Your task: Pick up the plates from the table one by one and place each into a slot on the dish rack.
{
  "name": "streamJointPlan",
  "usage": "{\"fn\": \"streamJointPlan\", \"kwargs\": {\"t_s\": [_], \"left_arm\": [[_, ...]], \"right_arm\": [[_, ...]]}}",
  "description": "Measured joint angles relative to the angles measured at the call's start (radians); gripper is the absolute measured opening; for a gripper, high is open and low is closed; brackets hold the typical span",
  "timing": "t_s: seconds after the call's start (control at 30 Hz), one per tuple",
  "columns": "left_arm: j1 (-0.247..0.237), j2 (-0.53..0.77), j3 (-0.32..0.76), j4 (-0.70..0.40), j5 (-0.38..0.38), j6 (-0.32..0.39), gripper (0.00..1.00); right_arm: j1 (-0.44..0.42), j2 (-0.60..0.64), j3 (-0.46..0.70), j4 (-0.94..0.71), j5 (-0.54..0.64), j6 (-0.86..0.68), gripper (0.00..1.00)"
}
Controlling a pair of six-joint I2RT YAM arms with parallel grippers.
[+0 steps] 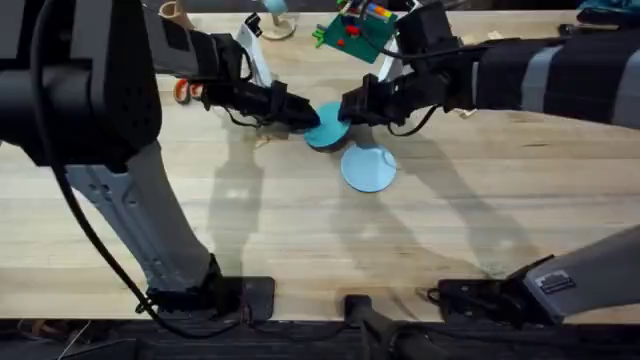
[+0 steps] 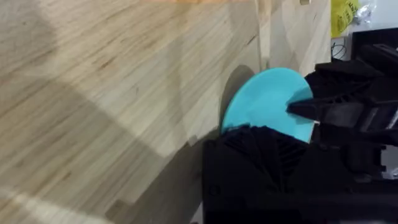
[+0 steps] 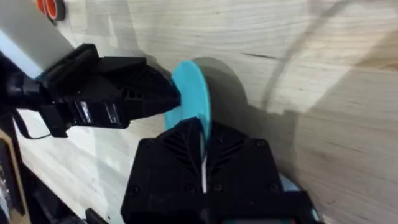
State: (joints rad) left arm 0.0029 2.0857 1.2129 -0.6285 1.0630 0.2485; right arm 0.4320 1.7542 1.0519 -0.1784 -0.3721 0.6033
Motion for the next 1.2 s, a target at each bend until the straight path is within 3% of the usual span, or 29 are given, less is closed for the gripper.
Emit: {"fn": "streamJointPlan", "kwargs": {"t_s": [0.1,0.2,0.5,0.7,0.87,1.03,1.13,1.17,1.2], "left_arm": [[-0.001,-0.015,0.0,-0.014,-0.015,0.0,0.04],[-0.006,-0.079,-0.002,-0.038,-0.083,0.0,0.04],[-0.025,-0.431,-0.001,-0.17,-0.284,-0.005,0.041],[-0.132,-0.631,-0.001,-0.262,-0.498,-0.041,0.039],[-0.258,-0.786,-0.001,-0.315,-0.677,-0.066,0.039],[-0.353,-0.898,-0.001,-0.349,-0.814,-0.07,0.039],[-0.383,-0.945,-0.001,-0.352,-0.861,-0.072,0.04],[-0.387,-0.958,-0.001,-0.352,-0.873,-0.073,0.064],[-0.388,-0.969,-0.001,-0.352,-0.88,-0.072,0.162]], "right_arm": [[-0.01,-0.019,0.0,-0.01,-0.01,-0.016,0.031],[-0.038,-0.071,0.0,-0.031,-0.013,-0.039,0.032],[-0.205,-0.284,0.002,-0.175,-0.01,-0.16,0.031],[-0.305,-0.39,0.071,-0.372,-0.01,-0.314,0.031],[-0.36,-0.426,0.186,-0.534,-0.008,-0.459,0.031],[-0.377,-0.426,0.302,-0.672,0.066,-0.596,0.031],[-0.377,-0.426,0.36,-0.742,0.122,-0.684,0.031],[-0.377,-0.426,0.378,-0.76,0.141,-0.713,0.03],[-0.377,-0.426,0.395,-0.778,0.162,-0.745,0.031]]}}
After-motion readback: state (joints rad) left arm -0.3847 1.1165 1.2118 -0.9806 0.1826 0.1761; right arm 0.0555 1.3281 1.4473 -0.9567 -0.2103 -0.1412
